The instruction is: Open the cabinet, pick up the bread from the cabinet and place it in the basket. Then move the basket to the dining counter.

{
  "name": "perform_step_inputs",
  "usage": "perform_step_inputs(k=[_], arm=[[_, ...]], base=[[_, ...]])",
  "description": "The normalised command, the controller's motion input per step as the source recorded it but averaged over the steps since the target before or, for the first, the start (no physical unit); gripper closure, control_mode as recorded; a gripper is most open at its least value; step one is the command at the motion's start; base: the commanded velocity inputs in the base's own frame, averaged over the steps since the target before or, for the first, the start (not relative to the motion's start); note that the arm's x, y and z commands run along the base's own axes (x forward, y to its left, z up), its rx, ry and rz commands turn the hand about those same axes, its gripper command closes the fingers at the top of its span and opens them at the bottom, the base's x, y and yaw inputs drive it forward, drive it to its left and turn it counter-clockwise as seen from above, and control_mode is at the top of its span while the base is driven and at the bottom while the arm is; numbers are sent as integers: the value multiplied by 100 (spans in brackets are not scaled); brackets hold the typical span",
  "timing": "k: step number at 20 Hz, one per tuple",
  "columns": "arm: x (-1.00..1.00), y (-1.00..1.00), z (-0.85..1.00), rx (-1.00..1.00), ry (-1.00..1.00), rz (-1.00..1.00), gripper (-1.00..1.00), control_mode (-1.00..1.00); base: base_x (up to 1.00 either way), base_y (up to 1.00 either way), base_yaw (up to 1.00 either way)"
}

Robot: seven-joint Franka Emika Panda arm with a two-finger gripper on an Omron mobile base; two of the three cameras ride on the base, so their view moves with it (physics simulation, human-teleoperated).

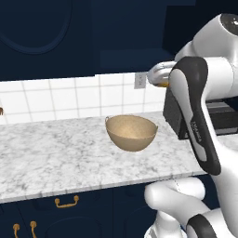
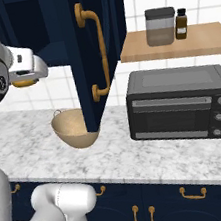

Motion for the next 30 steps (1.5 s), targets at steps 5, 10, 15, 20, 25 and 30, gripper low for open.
perform_step_inputs(k=[5,10,15,20,25,30], arm=[[-30,12,-70,-4,24,18,100,-100],[9,6,-66,-2,13,12,100,-100],[13,6,-74,-10,-2,5,100,-100],[24,0,-71,-5,-1,2,100,-100],[50,0,-34,0,-6,0,100,-100],[41,0,-29,-1,-1,0,100,-100]], base=[[0,0,0],[0,0,0],[0,0,0],[0,0,0],[0,0,0],[0,0,0]])
